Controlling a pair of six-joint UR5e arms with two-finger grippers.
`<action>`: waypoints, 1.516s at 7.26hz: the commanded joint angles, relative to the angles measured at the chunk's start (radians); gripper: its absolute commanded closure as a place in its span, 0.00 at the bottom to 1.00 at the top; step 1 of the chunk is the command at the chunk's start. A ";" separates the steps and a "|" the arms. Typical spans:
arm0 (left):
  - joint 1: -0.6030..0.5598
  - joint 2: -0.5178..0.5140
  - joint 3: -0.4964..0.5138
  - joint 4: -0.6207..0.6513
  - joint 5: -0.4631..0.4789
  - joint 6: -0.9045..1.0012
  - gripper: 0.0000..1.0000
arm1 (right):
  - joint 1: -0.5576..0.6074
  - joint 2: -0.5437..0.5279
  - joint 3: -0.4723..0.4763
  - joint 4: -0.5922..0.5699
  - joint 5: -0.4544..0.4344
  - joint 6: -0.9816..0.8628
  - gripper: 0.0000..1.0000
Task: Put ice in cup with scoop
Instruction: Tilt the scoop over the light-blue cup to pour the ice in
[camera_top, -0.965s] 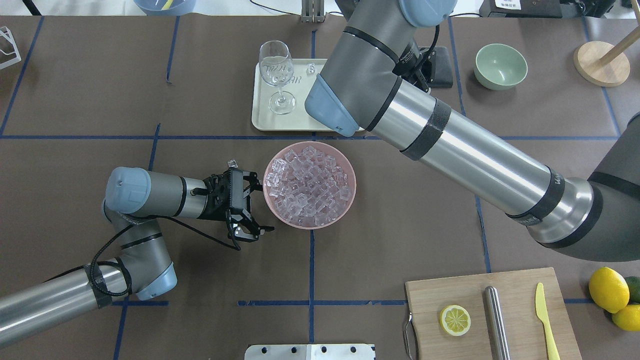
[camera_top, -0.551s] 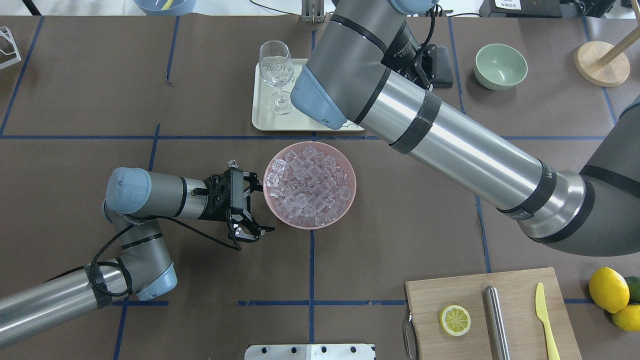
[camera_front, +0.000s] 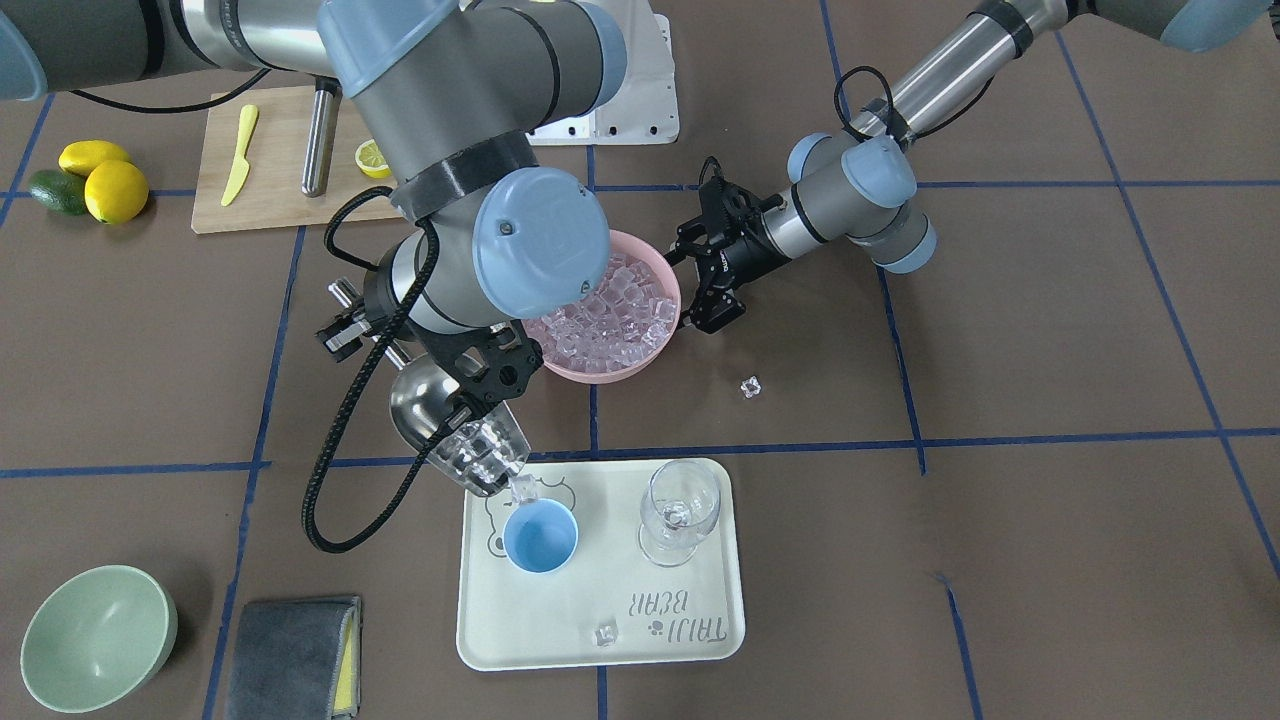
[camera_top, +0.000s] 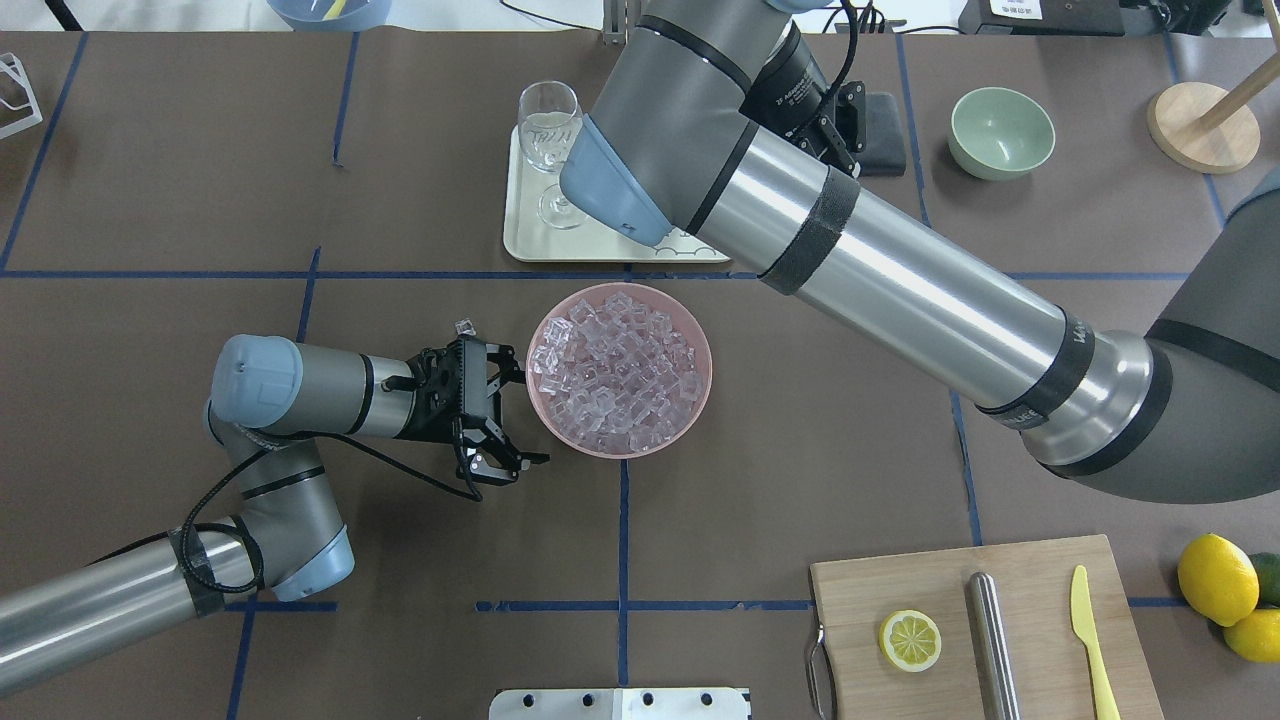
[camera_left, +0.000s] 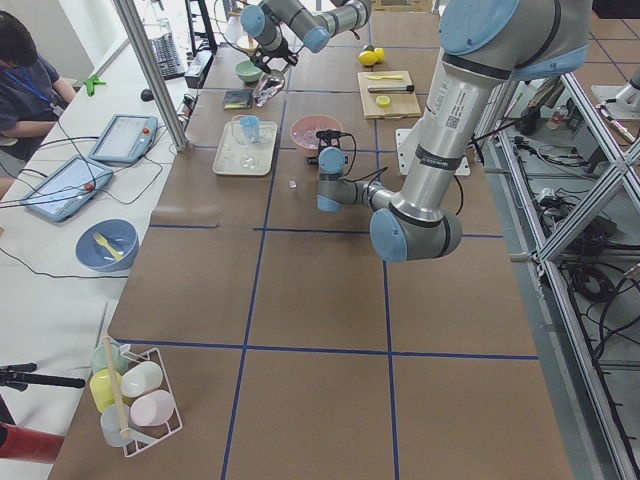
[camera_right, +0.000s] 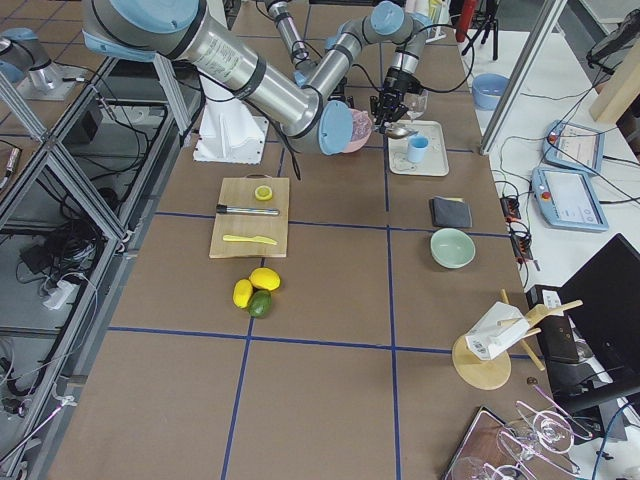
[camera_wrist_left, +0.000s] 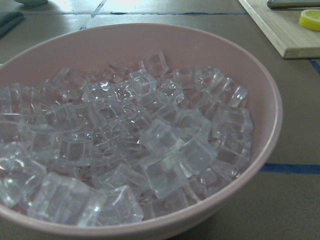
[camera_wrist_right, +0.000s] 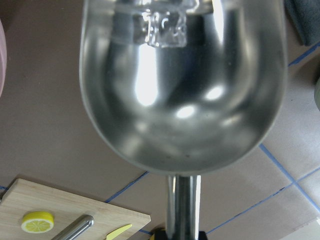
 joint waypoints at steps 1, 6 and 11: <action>0.000 0.000 0.000 0.000 -0.001 0.000 0.00 | 0.001 0.002 -0.001 0.000 0.001 -0.001 1.00; 0.000 0.000 0.000 0.000 -0.001 0.000 0.00 | 0.001 0.002 0.000 0.000 0.001 -0.001 1.00; -0.003 0.002 -0.002 0.000 -0.001 0.000 0.00 | 0.054 0.009 0.047 0.001 0.104 0.024 1.00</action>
